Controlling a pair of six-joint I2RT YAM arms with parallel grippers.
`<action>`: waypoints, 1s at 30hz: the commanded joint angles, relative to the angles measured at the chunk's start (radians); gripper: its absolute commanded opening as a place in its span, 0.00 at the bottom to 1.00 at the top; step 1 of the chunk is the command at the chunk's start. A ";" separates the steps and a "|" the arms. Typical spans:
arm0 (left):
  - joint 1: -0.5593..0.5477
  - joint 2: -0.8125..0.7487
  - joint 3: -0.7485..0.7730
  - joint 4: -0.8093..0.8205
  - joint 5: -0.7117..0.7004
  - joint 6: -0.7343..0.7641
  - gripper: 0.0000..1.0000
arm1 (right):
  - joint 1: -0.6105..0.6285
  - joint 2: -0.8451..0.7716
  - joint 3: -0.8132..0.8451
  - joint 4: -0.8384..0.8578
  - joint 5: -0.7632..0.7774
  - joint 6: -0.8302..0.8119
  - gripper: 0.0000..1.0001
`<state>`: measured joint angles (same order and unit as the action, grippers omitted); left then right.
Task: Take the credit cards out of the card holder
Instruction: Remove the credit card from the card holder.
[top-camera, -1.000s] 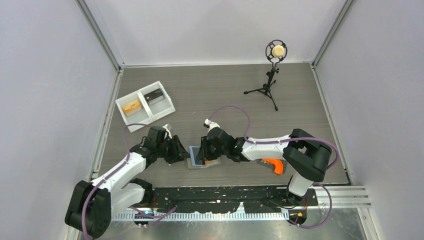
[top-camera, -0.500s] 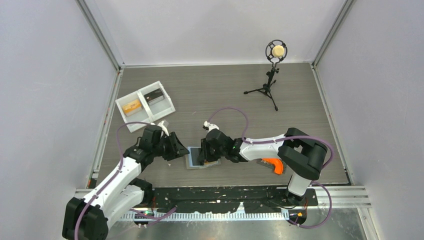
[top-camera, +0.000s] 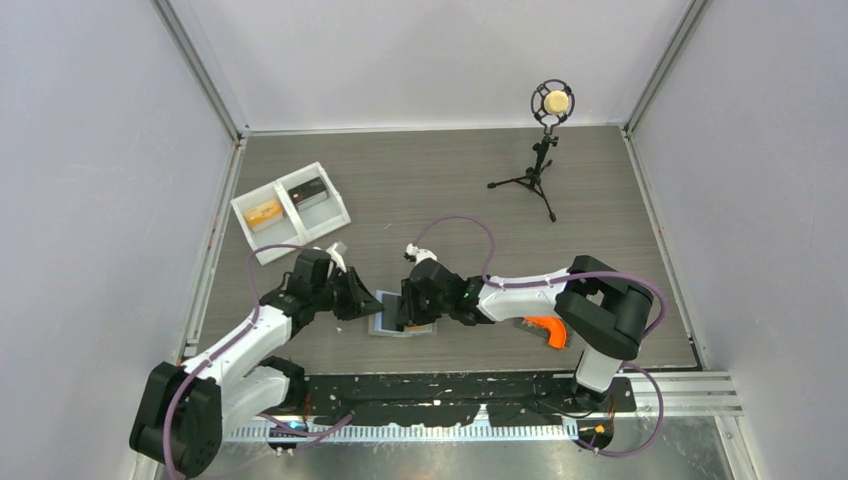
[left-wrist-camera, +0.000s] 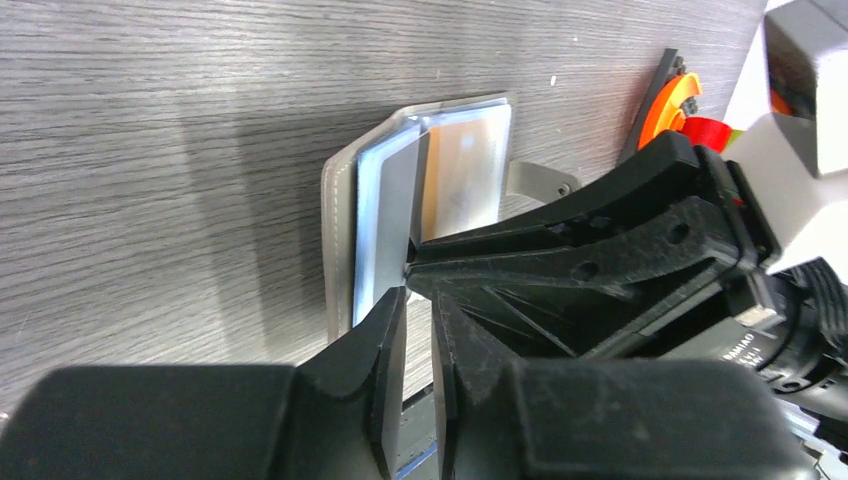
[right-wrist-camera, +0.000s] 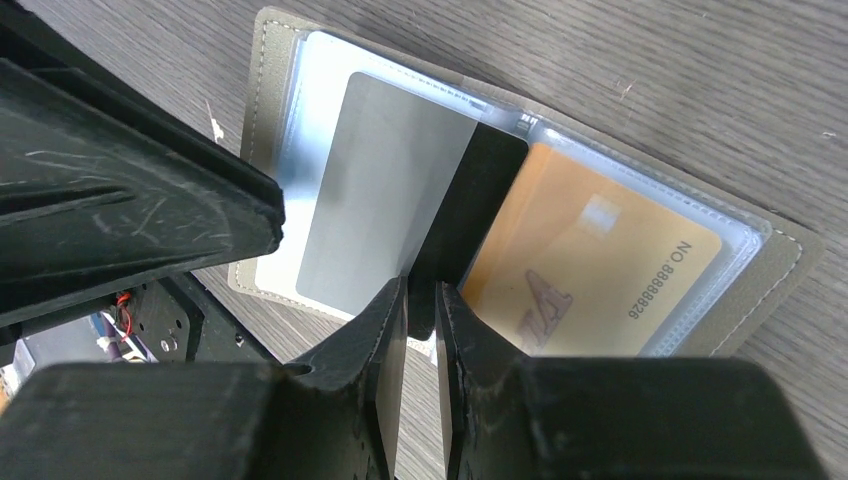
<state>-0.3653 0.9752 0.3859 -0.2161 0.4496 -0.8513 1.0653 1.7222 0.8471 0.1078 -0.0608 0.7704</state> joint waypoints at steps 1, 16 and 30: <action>-0.003 0.043 0.001 0.043 -0.017 0.037 0.14 | 0.005 -0.016 0.036 -0.019 0.029 -0.016 0.24; -0.003 0.160 -0.003 -0.036 -0.116 0.078 0.11 | -0.007 -0.054 0.021 -0.032 0.057 0.007 0.36; -0.003 0.202 0.002 -0.049 -0.129 0.088 0.12 | -0.016 -0.055 0.024 -0.056 0.104 0.008 0.36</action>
<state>-0.3653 1.1534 0.3874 -0.2398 0.3599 -0.7986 1.0534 1.6924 0.8547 0.0498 0.0235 0.7708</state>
